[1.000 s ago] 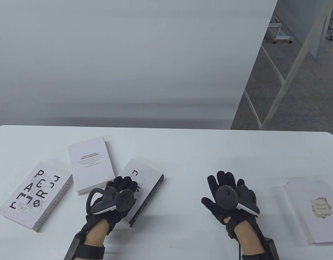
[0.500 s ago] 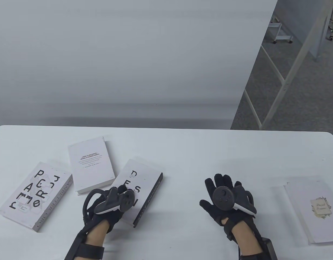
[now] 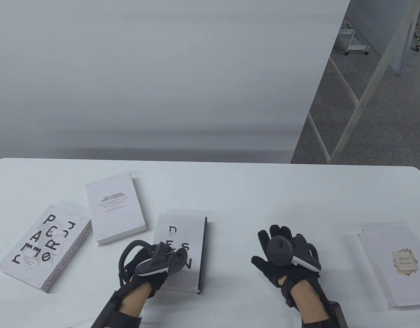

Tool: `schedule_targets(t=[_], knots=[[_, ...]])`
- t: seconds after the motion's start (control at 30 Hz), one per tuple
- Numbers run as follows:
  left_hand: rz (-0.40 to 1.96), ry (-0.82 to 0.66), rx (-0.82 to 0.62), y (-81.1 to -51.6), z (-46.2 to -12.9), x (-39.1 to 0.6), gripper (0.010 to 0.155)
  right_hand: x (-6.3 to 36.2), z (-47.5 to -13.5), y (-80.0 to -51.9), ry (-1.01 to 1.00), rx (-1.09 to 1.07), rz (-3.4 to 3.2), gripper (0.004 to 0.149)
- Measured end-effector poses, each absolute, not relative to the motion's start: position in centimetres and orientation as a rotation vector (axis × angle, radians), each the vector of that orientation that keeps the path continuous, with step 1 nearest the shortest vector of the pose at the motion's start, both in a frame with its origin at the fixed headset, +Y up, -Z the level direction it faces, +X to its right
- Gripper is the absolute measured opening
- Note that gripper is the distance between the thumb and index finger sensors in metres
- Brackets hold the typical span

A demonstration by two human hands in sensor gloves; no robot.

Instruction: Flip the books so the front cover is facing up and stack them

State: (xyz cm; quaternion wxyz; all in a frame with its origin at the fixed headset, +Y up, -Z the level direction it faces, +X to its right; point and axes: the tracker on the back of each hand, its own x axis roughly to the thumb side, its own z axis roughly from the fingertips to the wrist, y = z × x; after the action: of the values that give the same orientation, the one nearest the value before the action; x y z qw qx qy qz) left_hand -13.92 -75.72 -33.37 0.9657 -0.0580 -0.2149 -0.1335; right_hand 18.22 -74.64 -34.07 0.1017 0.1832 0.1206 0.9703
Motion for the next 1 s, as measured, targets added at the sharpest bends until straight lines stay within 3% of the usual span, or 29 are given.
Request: schedule_targets(t=[0.7,0.83,1.0], knots=[[-0.3,-0.613,-0.08,-75.6,-29.4,-4.4,0.045,17.3,-33.9,-76.5,0.476,0.551,2.885,0.077],[-0.306,-0.621,-0.055,-75.6,-29.0,-4.0,0.045,16.9,-33.8,-76.9,0.501,0.554,2.873,0.077],[-0.156,-0.561,-0.085,-74.9,-29.7,-6.3,0.048,16.2,-34.0,-77.4,0.482,0.526,2.883,0.075]])
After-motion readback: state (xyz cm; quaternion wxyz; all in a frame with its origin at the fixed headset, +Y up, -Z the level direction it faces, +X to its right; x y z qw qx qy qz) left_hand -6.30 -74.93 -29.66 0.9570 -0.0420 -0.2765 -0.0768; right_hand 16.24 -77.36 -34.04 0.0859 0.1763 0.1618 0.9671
